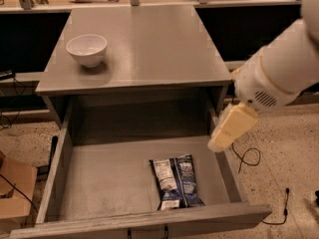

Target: Pick blue chip bag from top drawer and place on counter

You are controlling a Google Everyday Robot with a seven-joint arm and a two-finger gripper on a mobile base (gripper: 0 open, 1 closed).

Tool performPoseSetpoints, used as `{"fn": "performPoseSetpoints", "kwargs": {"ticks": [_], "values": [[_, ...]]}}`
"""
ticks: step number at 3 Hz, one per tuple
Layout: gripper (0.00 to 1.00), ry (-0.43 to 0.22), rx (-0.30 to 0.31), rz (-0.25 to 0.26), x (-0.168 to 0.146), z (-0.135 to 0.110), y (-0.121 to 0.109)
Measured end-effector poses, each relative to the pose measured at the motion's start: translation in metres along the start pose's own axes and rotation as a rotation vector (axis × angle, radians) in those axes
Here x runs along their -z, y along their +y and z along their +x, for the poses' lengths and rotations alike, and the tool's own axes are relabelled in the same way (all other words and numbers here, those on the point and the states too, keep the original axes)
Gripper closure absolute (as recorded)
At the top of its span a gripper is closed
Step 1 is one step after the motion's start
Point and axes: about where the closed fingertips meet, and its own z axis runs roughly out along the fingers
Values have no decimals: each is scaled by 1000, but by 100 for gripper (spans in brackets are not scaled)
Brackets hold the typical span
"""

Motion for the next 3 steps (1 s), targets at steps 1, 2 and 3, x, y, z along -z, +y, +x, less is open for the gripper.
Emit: {"fn": "performPoseSetpoints", "kwargs": {"ticks": [1,2,3], "values": [[0,-45,-66,-68,-56,0,14],[0,-50,-68,-64,-59,0,13],[0,3,-64,-73,-78,3,17]]}}
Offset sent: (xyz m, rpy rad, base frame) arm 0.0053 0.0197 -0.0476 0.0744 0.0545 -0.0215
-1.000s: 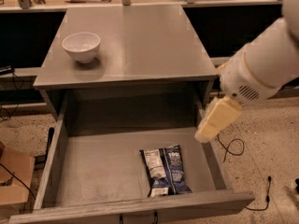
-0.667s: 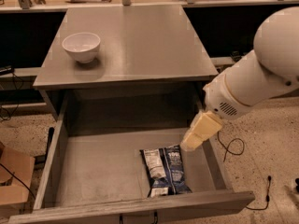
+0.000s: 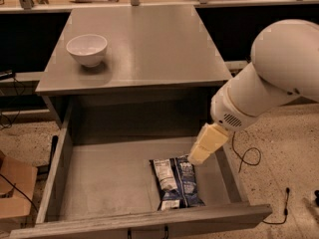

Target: Pick blue chip bag from top drawer and place on counter

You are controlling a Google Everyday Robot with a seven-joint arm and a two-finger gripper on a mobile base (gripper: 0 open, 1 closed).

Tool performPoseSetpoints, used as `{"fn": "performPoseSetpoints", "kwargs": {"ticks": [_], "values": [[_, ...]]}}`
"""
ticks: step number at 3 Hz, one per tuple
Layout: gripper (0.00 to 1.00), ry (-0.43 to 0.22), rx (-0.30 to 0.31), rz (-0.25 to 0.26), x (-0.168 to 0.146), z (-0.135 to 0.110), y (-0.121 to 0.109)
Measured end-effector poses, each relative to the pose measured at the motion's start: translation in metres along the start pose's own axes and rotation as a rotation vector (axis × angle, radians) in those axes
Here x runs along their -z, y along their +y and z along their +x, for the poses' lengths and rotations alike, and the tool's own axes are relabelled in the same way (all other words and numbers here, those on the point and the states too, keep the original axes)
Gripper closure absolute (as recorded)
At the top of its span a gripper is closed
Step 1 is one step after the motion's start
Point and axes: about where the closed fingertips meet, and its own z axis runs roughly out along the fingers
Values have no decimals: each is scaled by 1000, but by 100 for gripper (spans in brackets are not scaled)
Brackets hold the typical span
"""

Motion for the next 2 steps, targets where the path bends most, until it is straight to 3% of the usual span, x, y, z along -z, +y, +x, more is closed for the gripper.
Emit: {"fn": "performPoseSetpoints", "kwargs": {"ticks": [2], "values": [[0,122,-113,-119,-95,35,30]]}}
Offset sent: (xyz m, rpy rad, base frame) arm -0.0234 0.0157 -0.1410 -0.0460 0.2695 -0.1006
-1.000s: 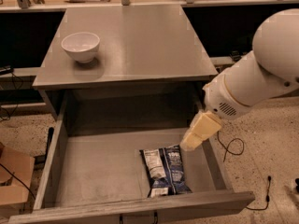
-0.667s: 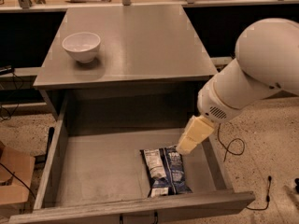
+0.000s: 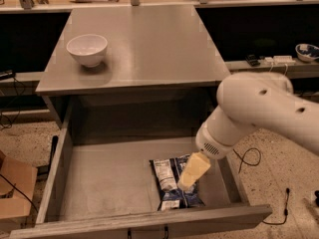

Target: Pick blue chip bag from top drawer and place on counter

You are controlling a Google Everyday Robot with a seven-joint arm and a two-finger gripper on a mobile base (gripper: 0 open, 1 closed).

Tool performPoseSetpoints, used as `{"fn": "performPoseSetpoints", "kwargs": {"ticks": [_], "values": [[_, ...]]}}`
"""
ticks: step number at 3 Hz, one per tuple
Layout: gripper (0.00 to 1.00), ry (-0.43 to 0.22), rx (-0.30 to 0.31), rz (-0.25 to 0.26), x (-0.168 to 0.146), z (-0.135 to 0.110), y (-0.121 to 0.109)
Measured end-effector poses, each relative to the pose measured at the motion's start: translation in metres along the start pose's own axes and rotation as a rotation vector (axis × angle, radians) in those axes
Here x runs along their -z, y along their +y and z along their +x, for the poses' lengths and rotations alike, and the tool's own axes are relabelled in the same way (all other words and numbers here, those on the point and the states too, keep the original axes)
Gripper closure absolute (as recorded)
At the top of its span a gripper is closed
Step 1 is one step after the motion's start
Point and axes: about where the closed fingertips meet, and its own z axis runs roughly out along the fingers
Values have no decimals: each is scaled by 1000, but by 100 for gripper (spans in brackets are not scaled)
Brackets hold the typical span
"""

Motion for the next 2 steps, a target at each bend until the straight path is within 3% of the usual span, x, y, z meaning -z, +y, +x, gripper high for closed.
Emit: {"fn": "performPoseSetpoints", "kwargs": {"ticks": [1,2], "values": [[0,40,-55,-40,-39,14,8],[0,62,-134,-118,-99,26,24]]}}
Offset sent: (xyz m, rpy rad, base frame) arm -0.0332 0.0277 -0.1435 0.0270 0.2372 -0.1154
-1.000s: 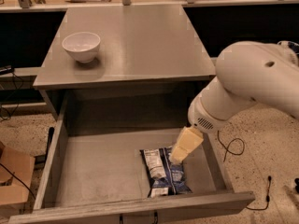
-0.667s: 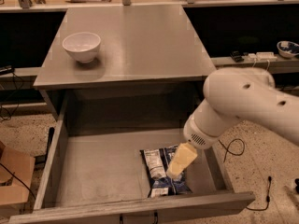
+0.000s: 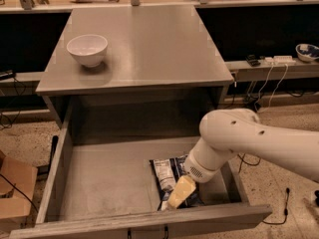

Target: Pick blue chip bag from top drawer and place on counter

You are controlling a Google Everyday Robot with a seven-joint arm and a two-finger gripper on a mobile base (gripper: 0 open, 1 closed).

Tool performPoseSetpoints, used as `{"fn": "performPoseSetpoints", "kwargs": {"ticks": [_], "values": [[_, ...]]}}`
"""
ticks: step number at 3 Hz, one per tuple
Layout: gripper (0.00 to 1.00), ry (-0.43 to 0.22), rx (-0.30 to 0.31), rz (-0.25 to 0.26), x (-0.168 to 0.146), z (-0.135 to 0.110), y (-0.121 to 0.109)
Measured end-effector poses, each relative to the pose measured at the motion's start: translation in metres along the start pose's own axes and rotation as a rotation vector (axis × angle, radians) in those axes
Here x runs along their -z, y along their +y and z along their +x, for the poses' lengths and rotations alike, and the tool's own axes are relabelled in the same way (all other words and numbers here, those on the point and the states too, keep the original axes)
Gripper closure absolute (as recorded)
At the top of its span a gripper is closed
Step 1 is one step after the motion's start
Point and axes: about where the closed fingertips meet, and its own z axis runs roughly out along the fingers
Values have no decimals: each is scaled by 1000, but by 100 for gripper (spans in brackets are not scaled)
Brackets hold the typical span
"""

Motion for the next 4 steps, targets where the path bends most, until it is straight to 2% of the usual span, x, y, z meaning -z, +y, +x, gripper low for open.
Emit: {"fn": "performPoseSetpoints", "kwargs": {"ticks": [1,2,3,4], "values": [[0,-15,-59,-42,-36,0,1],[24,-32,-67,-36,-26,-4,2],[47,-85,-96,-17,-14,-11,0],[70,-161,-93,9,15,-25,-1]]}}
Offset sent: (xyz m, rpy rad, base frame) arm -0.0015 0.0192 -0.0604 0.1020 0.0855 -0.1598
